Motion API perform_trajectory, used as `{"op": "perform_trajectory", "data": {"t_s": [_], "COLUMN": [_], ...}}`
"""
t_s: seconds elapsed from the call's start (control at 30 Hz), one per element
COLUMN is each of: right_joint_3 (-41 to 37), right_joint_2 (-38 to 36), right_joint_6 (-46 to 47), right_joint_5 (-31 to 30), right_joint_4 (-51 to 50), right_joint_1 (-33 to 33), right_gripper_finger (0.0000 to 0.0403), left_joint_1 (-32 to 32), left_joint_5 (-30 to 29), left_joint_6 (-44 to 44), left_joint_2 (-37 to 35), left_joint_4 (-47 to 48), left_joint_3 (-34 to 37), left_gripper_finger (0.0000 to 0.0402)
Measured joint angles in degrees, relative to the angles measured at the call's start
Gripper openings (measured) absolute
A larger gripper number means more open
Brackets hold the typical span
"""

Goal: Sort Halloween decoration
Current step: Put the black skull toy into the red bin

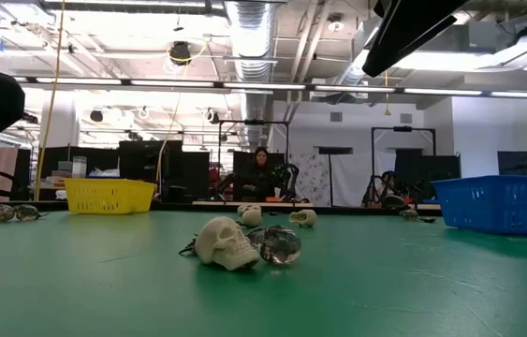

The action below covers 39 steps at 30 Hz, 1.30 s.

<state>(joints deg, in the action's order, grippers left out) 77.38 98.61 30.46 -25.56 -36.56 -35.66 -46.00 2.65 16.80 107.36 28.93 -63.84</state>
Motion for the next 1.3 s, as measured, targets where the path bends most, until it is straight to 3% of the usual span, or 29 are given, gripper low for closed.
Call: {"op": "perform_trajectory", "data": {"t_s": [0.17,0.5,0.77,0.93,1.1,1.3], "right_joint_3": [0.0,0.0,0.0,0.0,0.0,0.0], "right_joint_2": [0.0,0.0,0.0,0.0,0.0,0.0], "right_joint_6": [0.0,0.0,0.1,0.0,-0.3,-0.5], "right_joint_5": [0.0,0.0,0.0,0.2,0.2,0.2], "right_joint_4": [0.2,0.5,1.3,1.5,1.5,1.5], "right_joint_1": [0.0,0.0,0.0,0.0,0.0,0.0], "right_gripper_finger": [0.0232,0.0232,0.0232,0.0232,0.0232,0.0232], "left_joint_1": [0.0,0.6,0.9,-0.9,-5.3,-11.4], "left_joint_5": [0.1,-2.5,-9.4,-10.9,-10.5,-13.5], "left_joint_6": [-0.6,-1.5,-2.2,7.4,28.1,42.1], "left_joint_2": [0.7,-1.5,-10.8,-20.3,-27.2,-29.7], "left_joint_4": [0.4,4.9,11.8,16.2,26.0,24.7], "left_joint_3": [-0.1,-1.8,-5.5,-5.6,-3.4,3.4], "left_gripper_finger": [0.0123,0.0049,0.0043,0.0030,0.0033,0.0038]}}
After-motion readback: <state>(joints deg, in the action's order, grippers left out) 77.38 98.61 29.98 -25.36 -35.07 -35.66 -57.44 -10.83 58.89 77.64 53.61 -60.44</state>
